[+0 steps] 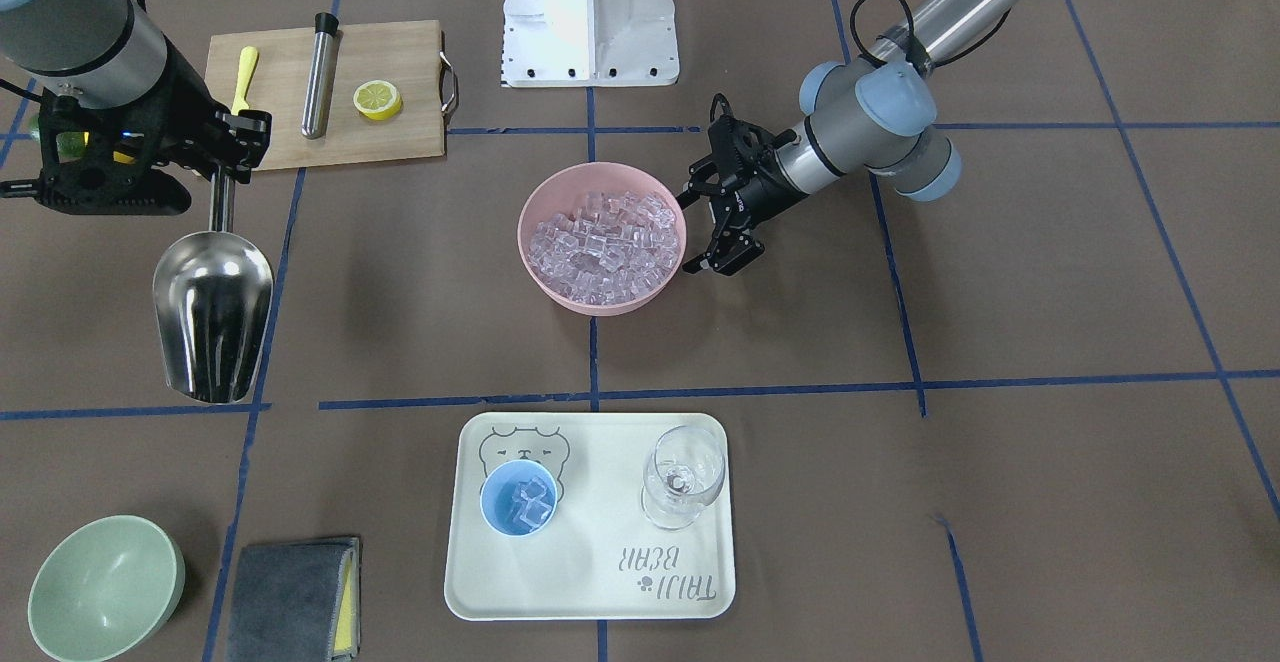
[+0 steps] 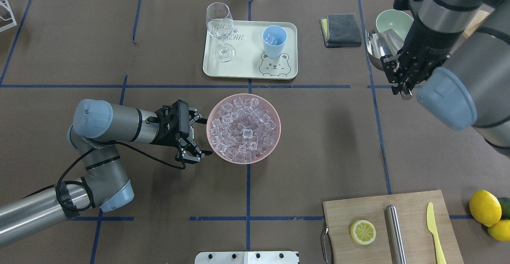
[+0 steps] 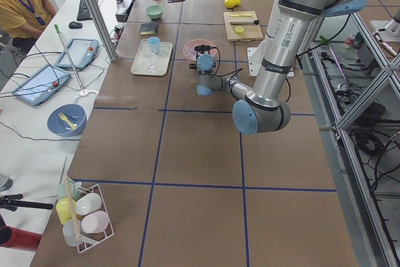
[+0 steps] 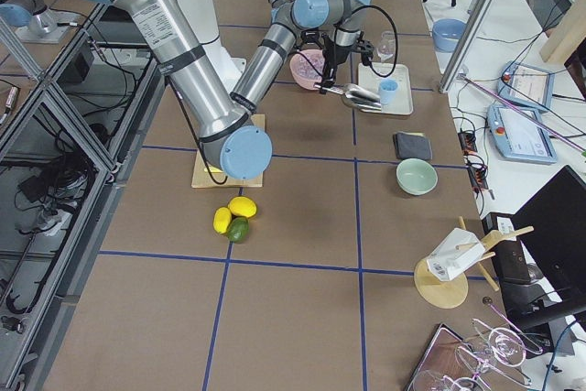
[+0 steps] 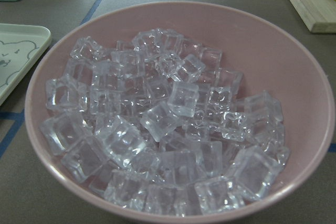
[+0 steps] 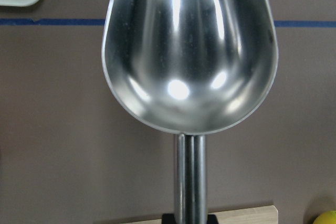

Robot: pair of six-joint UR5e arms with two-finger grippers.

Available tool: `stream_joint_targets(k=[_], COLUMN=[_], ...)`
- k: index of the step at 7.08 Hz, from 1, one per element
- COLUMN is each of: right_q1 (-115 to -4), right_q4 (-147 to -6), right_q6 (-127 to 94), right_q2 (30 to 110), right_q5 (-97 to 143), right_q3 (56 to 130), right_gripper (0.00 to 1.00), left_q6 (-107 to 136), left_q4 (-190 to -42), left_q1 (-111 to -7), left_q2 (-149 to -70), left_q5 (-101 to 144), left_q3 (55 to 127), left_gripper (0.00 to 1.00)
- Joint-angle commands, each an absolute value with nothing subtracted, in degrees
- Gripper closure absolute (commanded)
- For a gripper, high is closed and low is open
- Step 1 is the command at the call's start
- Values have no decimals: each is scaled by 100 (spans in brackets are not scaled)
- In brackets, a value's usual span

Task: Put ice in cup with scoop
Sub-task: 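Carry the empty scoop back and set it down at its spot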

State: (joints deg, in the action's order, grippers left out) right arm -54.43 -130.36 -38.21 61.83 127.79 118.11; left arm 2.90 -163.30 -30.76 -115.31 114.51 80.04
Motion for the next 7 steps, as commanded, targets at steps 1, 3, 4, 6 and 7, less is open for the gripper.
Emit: stream_joint_targets(k=[1,3,4,6,7], right_q1=[-4705,-4248,-4010,-3615,-3447], right_q4=[-11234,-9212,-8228,-7691,-7682], right_q6=[-5066,-5744,-6044,-6362,-6407], right_q2=[7500,8879,9460,9834,9826], right_q5=[12149,11946,11718,11463,11296], right_q3=[12103,12103,12050,11971,11901], right_gripper=[100,100,100,100,100], left_q6=[290,290,290,290,290], left_q4=[-16330,-16321,-16321,-16321,-16321], left_q1=[-3076,-3076,-3076,-3076,-3076], left_q2=[-11531,-11531,-11531,-11531,-11540], left_q5=[11443,11364,11364,11364,11364], left_q3=[7998,7972,7954,7919,7928], left_gripper=[0,0,0,0,0])
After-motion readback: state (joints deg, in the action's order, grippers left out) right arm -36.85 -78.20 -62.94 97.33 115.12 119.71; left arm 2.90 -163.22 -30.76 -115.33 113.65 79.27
